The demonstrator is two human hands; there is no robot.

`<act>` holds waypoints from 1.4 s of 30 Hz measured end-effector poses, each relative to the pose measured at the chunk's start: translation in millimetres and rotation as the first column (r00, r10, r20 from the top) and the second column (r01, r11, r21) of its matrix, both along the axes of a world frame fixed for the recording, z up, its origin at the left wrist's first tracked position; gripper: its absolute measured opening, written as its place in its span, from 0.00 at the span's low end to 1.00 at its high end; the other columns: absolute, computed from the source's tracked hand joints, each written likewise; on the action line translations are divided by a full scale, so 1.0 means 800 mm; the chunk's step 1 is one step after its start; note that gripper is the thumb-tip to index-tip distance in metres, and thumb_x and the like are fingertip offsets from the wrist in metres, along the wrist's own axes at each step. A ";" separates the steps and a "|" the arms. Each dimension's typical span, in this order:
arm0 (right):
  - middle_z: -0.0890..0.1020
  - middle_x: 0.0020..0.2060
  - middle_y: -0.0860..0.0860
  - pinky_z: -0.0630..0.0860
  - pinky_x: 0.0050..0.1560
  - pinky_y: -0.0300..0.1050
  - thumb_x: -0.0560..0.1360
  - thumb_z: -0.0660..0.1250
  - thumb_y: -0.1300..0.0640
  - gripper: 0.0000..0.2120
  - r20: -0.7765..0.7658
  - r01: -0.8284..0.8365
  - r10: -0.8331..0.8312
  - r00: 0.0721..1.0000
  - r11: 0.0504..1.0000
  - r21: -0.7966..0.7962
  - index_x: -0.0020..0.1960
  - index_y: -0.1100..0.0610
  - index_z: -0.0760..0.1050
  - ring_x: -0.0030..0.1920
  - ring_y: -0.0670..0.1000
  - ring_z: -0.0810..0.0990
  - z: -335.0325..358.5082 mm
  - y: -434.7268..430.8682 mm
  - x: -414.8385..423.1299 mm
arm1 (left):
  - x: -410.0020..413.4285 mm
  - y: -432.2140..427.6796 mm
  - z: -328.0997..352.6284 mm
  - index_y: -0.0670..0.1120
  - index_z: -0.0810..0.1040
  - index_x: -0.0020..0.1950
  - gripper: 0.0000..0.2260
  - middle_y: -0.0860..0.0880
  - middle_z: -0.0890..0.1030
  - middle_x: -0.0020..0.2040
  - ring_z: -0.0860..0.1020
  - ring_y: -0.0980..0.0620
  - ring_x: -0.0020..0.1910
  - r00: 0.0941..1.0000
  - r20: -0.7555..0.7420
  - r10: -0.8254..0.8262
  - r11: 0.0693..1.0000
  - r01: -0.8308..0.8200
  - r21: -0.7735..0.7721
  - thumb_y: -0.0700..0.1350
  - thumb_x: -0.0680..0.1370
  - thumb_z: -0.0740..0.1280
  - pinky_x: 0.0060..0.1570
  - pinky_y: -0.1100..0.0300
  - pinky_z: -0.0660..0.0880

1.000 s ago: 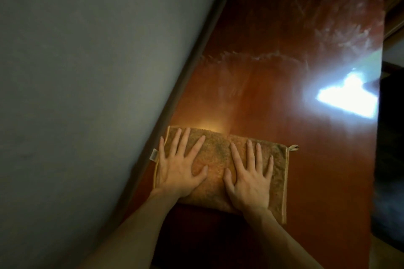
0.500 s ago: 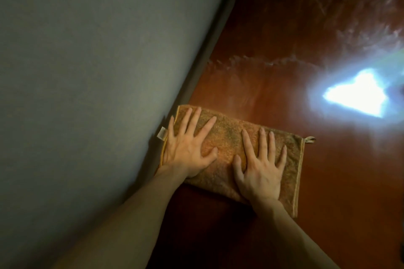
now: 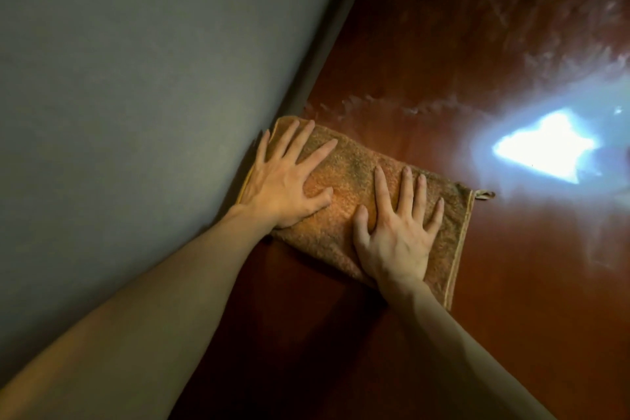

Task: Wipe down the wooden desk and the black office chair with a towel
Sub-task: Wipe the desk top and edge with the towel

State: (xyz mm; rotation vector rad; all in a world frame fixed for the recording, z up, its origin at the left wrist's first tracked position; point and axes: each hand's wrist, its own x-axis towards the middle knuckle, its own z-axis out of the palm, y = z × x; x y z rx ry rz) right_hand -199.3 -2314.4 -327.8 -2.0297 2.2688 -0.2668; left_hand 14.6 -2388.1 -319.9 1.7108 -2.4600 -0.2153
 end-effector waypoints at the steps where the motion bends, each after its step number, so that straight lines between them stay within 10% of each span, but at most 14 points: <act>1: 0.55 0.83 0.55 0.45 0.79 0.70 0.80 0.50 0.37 0.33 0.003 0.008 -0.008 1.000 1.000 -0.001 0.83 0.42 0.52 0.83 0.57 0.47 0.000 -0.009 -0.001 | -0.001 -0.011 0.000 0.62 0.53 0.83 0.37 0.48 0.51 0.85 0.46 0.46 0.84 1.000 -0.005 -0.010 1.000 0.010 -0.006 0.70 0.76 0.57 0.79 0.33 0.47; 24: 0.57 0.83 0.56 0.41 0.78 0.70 0.78 0.51 0.36 0.33 0.062 0.027 -0.025 0.998 0.999 -0.042 0.82 0.43 0.57 0.83 0.58 0.48 -0.005 -0.184 -0.017 | -0.044 -0.192 0.008 0.62 0.51 0.84 0.37 0.46 0.48 0.86 0.42 0.45 0.84 0.994 0.105 -0.008 1.000 0.010 -0.019 0.70 0.75 0.50 0.80 0.36 0.40; 42: 0.58 0.82 0.56 0.45 0.79 0.71 0.80 0.53 0.37 0.33 0.010 -0.009 0.010 1.000 1.000 -0.027 0.83 0.46 0.57 0.83 0.57 0.50 0.004 0.096 -0.036 | -0.062 0.107 0.017 0.50 0.53 0.85 0.34 0.42 0.56 0.84 0.53 0.43 0.83 0.987 0.158 0.006 1.000 -0.006 0.000 0.65 0.82 0.47 0.80 0.40 0.52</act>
